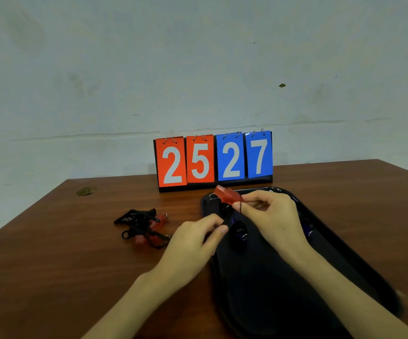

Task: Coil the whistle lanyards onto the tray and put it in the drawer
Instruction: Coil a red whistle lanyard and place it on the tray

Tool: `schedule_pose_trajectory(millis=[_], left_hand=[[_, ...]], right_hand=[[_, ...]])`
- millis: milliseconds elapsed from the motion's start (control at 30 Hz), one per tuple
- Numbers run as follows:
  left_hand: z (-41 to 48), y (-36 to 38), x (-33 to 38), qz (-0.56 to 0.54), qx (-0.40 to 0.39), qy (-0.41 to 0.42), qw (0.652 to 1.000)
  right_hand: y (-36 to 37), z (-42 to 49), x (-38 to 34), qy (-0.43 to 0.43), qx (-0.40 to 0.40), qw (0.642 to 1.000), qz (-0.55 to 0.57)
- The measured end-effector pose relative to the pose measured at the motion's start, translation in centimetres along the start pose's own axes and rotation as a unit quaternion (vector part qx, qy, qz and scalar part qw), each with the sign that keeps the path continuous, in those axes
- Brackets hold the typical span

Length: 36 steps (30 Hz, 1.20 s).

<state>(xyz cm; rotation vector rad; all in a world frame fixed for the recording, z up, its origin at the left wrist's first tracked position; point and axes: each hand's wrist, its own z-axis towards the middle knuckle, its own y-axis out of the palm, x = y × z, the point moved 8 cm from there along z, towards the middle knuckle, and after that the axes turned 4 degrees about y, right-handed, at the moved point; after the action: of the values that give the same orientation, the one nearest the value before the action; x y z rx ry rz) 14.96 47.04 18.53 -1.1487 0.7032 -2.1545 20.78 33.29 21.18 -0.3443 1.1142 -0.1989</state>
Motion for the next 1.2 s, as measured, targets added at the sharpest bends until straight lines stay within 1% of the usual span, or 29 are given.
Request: schedule_pose_trajectory(millis=[67, 133, 200, 267, 367, 433, 567, 667, 767, 867, 967, 1067, 1133, 1200], left_hand=[[-0.1, 0.2, 0.6, 0.088, -0.012, 0.043, 0.995], [-0.1, -0.1, 1.1, 0.126, -0.003, 0.078, 0.989], [-0.1, -0.4, 1.3, 0.145, -0.002, 0.102, 0.984], [0.0, -1.0, 1.2, 0.136, -0.002, 0.094, 0.986], [0.4, -2.0, 0.3, 0.052, -0.003, 0.03, 0.998], [0.6, -2.6, -0.1, -0.003, 0.004, -0.005, 1.0], [0.7, -3.4, -0.9, -0.077, 0.033, -0.05, 0.995], [0.7, -3.0, -1.7, -0.139, 0.001, -0.09, 0.986], [0.7, -2.5, -2.3, -0.191, -0.032, -0.132, 0.972], [0.5, -1.9, -2.6, -0.262, -0.039, -0.174, 0.949], [0.5, -1.3, -2.0, -0.325, -0.036, -0.167, 0.93], [0.4, -0.8, -1.8, -0.306, -0.022, -0.143, 0.941], [0.4, -0.6, -1.7, -0.276, -0.012, -0.131, 0.952], [0.5, -0.4, -1.5, -0.243, -0.012, -0.117, 0.963]], right_hand=[[0.0, -0.3, -0.6, -0.054, 0.016, 0.992, -0.115], [0.6, -0.5, -1.2, -0.118, 0.005, 0.971, -0.208], [1.4, -0.6, -1.3, -0.153, -0.031, 0.952, -0.265], [2.0, -0.6, -1.2, -0.17, -0.077, 0.941, -0.281], [2.8, -0.8, -1.1, -0.18, -0.151, 0.933, -0.273], [3.4, -1.1, -1.1, -0.176, -0.194, 0.932, -0.251], [4.0, -1.8, -1.5, -0.135, -0.244, 0.948, -0.156], [4.4, -2.2, -1.6, -0.093, -0.271, 0.954, -0.093], [4.4, -2.4, -2.0, -0.072, -0.292, 0.953, -0.038], [3.7, -1.9, -2.3, -0.045, -0.273, 0.961, 0.011], [2.6, -1.2, -2.2, -0.022, -0.216, 0.975, 0.055], [1.0, -0.5, -1.6, 0.01, -0.126, 0.986, 0.107], [0.0, 0.0, -1.0, 0.026, -0.067, 0.992, 0.101], [-0.3, 0.1, -0.5, 0.032, -0.036, 0.996, 0.072]])
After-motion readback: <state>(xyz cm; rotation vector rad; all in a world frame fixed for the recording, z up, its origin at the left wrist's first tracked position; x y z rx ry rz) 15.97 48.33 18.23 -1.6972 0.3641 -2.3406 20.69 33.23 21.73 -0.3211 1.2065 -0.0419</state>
